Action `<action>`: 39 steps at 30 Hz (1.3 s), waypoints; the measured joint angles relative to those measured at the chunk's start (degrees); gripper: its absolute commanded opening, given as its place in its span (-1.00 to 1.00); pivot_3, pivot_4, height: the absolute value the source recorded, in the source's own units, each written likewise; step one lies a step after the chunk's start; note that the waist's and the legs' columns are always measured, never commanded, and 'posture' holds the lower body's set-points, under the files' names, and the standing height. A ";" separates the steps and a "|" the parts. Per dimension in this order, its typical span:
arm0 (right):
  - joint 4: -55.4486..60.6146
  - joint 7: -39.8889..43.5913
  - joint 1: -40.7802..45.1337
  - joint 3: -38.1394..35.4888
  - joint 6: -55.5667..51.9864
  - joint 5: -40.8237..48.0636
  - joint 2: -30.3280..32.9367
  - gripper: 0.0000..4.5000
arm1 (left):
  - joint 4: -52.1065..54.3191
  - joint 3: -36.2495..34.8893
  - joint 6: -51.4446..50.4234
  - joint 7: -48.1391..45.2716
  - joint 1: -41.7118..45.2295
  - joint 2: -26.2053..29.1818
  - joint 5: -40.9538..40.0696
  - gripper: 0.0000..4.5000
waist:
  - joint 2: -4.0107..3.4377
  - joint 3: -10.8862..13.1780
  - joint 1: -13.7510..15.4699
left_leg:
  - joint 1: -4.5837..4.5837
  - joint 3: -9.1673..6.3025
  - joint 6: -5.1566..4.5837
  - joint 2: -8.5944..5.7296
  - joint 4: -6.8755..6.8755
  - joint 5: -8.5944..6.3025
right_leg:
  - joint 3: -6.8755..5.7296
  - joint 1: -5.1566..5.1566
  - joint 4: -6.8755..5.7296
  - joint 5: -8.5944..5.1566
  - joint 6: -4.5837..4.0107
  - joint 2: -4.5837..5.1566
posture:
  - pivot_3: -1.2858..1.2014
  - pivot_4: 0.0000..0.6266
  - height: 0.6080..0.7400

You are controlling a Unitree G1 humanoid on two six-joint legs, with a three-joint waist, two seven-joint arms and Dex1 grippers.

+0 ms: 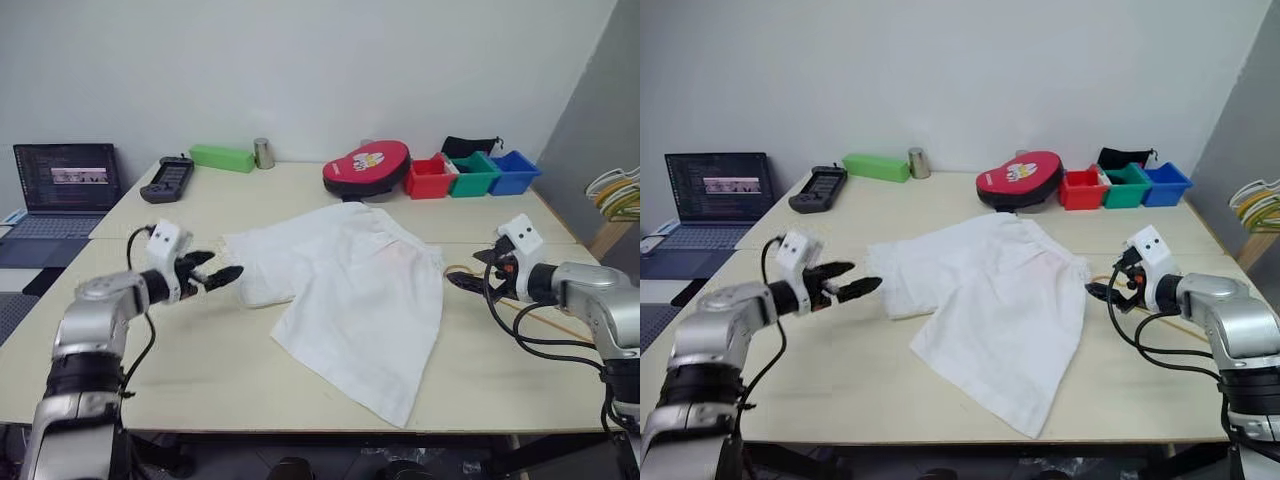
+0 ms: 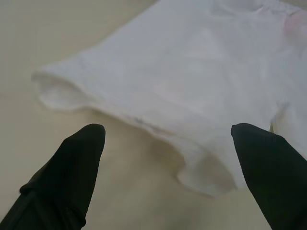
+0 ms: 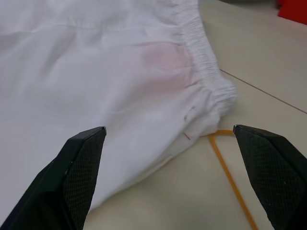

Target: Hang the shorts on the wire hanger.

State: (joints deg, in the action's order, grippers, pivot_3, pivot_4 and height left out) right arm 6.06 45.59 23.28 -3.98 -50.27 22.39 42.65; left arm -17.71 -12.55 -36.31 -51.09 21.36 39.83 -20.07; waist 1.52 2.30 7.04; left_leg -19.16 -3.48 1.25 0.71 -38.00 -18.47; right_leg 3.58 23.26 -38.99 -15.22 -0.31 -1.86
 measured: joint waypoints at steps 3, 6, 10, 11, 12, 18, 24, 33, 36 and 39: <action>10.40 5.69 -3.39 1.19 -3.00 5.57 3.92 1.00 | 4.03 -0.78 -6.40 0.84 -3.07 -3.46 -4.03 1.00 | -0.03 0.01 1.22 | -0.11 -0.33 0.00 -0.09 -0.04 0.00 | -0.20 -0.04 0.07 -0.04 0.06 0.07 | 0.27 -1.00 1.00; 17.53 7.98 -4.33 2.76 -4.49 8.30 5.81 1.00 | 4.29 1.22 -8.46 1.79 -3.54 -5.62 -4.68 1.00 | 0.11 0.02 1.57 | -0.29 -0.66 0.01 -0.08 -0.15 0.00 | -0.53 -0.04 0.12 -0.03 0.05 0.09 | 0.25 -1.00 1.00; 23.56 7.13 -4.35 3.42 -6.35 10.14 6.12 1.00 | 3.97 3.67 -7.68 1.73 -2.24 -6.19 -4.12 1.00 | 0.10 0.02 1.48 | -0.33 -0.84 0.02 -0.07 -0.14 0.01 | -0.90 -0.04 0.12 -0.08 -0.04 0.11 | 0.23 -1.00 1.00; 24.83 6.57 -4.30 3.64 -7.00 10.55 5.88 1.00 | 3.27 4.43 -6.78 1.83 -1.37 -6.66 -3.65 1.00 | 0.10 0.02 1.41 | -0.35 -0.86 0.02 -0.07 -0.14 0.01 | -0.93 -0.05 0.11 -0.09 -0.07 0.11 | 0.22 -1.00 1.00; 25.68 6.09 -4.17 3.86 -7.63 10.94 5.58 1.00 | 2.39 4.89 -6.03 1.93 -0.56 -7.22 -3.36 1.00 | 0.10 0.02 1.27 | -0.39 -0.86 0.03 -0.07 -0.14 0.01 | -0.94 -0.04 0.11 -0.10 -0.09 0.11 | 0.21 -1.00 1.00; 28.87 1.95 -4.09 4.08 -10.73 13.23 4.36 1.00 | -4.79 9.21 -1.34 0.86 4.63 -10.12 -0.86 0.83 | 0.10 0.02 0.68 | -0.51 -0.99 0.04 -0.07 -0.15 0.02 | -1.12 -0.03 0.10 -0.12 -0.16 0.11 | 0.18 -1.00 1.00; 31.26 -0.89 -5.35 2.45 -12.41 15.34 4.40 1.00 | -10.43 10.42 2.52 -1.16 8.97 -9.69 1.50 0.24 | 0.09 0.02 -0.04 | -0.51 -1.01 0.04 -0.07 -0.15 0.02 | -1.16 -0.03 0.08 -0.14 -0.19 0.10 | 0.15 -1.00 1.00; 33.69 -5.36 -6.05 1.03 -13.07 17.23 3.74 1.00 | -16.67 11.19 7.44 -2.12 13.73 -10.39 4.59 -0.65 | 0.09 0.01 -1.53 | -0.53 -1.01 0.04 -0.09 -0.23 0.03 | -1.19 -0.03 0.03 -0.14 -0.18 0.09 | 0.13 -1.00 1.00; 33.71 -6.60 -6.16 0.70 -13.06 17.23 3.71 1.00 | -21.51 11.90 10.51 -1.49 17.17 -11.20 6.39 -0.92 | 0.09 0.01 -2.00 | -0.54 -1.02 0.04 -0.10 -0.25 0.03 | -1.19 -0.05 0.03 -0.14 -0.18 0.09 | 0.11 -1.00 1.00; 33.69 -7.24 -6.36 0.63 -13.06 17.21 3.71 1.00 | -26.74 12.29 13.43 -0.51 20.73 -11.80 8.34 -0.97 | 0.09 0.01 -2.64 | -0.59 -1.02 0.04 -0.11 -0.29 0.02 | -1.20 -0.04 0.03 -0.13 -0.18 0.09 | 0.10 -1.00 1.00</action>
State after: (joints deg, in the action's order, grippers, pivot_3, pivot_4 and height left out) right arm 39.75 38.36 16.92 -3.35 -63.33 39.59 46.37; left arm -44.45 -0.26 -22.88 -51.60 42.09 28.02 -11.73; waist 1.61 2.31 4.39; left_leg -19.75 -4.50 1.29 0.60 -38.29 -18.44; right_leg 2.38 23.22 -38.96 -15.35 -0.49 -1.78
